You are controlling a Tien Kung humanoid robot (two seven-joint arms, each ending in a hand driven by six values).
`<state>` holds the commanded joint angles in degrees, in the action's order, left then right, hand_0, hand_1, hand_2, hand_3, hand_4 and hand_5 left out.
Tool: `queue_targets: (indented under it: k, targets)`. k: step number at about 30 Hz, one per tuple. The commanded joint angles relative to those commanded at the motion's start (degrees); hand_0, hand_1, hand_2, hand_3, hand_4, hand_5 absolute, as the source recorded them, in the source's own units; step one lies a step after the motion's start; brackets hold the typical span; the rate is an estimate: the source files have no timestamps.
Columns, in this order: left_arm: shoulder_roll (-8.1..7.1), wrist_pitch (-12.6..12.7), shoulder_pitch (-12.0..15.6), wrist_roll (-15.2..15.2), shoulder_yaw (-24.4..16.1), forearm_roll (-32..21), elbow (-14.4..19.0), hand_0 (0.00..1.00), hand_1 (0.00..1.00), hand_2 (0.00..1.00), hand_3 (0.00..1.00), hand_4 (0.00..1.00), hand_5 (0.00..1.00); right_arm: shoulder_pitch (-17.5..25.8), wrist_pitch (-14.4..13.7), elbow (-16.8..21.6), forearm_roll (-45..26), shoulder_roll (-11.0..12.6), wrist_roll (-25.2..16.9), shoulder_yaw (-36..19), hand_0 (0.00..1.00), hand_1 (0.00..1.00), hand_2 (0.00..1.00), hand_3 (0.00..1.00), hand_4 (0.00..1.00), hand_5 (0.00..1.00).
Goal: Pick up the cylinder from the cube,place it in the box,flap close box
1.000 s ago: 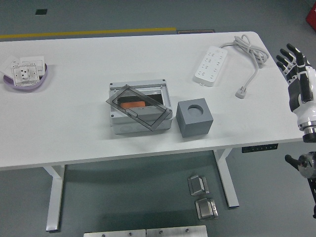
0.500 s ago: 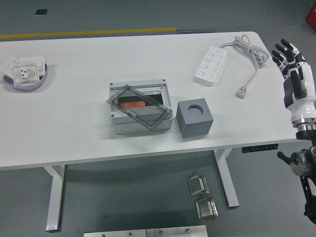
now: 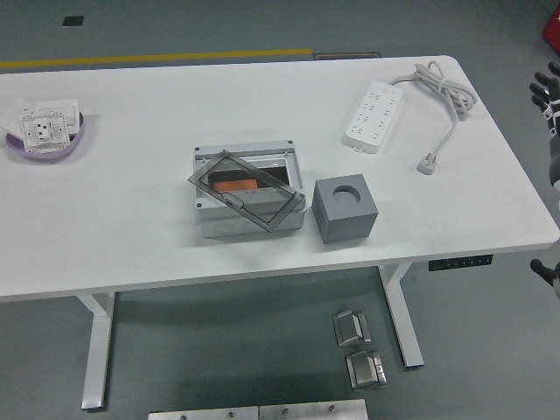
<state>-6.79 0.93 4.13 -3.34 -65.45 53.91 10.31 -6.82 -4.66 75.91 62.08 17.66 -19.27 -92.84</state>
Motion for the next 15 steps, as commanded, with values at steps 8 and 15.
queue_targets:
  k: [8, 15]
  targets:
    - [0.12, -0.1, 1.6, 0.4, 1.6, -0.8, 0.0, 0.634, 0.643, 0.640, 0.699, 0.665, 0.283, -1.1, 1.8, -3.9, -2.2, 0.9, -0.6, 0.1, 0.882, 0.802, 0.780, 0.851, 0.873, 0.681]
    - [0.40, 0.3, 2.0, -1.5, -3.2, 3.7, 0.0, 0.634, 0.643, 0.640, 0.700, 0.666, 0.284, -0.7, 1.7, -3.0, -1.3, 1.1, -0.1, 1.4, 0.866, 0.745, 0.711, 0.814, 0.869, 0.666]
